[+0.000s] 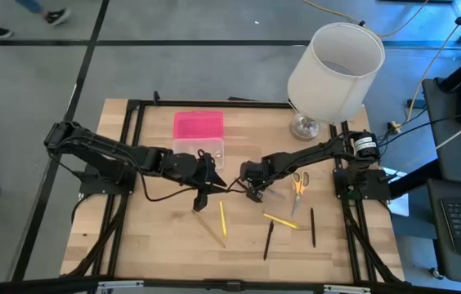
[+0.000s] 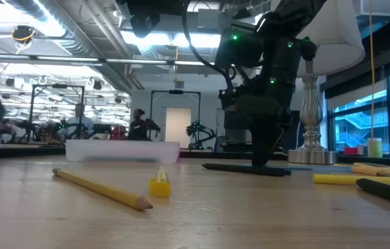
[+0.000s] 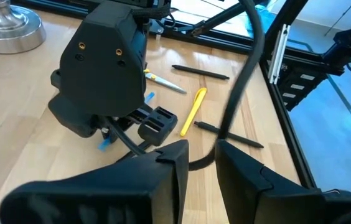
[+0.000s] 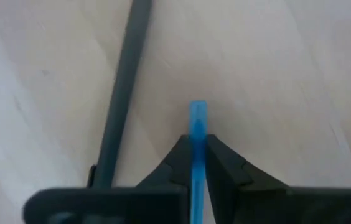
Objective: Pick & place school supplies into a supply box
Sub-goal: Put the blue pen into the pink supply box
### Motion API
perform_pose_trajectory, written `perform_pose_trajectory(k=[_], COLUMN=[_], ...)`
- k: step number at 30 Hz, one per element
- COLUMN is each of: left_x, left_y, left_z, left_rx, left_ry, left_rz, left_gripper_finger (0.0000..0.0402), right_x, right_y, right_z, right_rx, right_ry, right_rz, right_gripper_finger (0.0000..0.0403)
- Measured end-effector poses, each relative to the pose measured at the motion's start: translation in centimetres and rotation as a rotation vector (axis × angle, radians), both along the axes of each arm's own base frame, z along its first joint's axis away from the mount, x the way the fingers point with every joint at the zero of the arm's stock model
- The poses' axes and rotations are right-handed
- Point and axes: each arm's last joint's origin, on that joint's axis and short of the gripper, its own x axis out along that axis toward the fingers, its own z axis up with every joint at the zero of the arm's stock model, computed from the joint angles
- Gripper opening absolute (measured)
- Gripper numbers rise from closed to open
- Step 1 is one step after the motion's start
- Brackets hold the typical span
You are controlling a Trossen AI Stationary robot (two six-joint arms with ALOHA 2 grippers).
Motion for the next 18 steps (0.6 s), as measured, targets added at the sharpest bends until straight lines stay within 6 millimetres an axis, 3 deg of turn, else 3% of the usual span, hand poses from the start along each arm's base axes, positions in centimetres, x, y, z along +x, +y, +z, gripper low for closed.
perform_pose_trajectory(k=[10, 18], left_x=[0.0, 0.0], left_y=[0.0, 0.0], left_z=[0.0, 0.0], left_rx=[0.000, -0.001], left_ry=[-0.001, -0.005], left_rz=[0.001, 0.001], left_gripper_finger=[0.0072, 0.0072], right_x=[-0.6, -1.8], right_y=[0.1, 0.0], right_z=[1.1, 4.4], right_rx=[0.013, 0.020], right_ry=[0.000, -0.046], right_rz=[0.030, 0.031], right_gripper_finger=[0.0038, 0.0034])
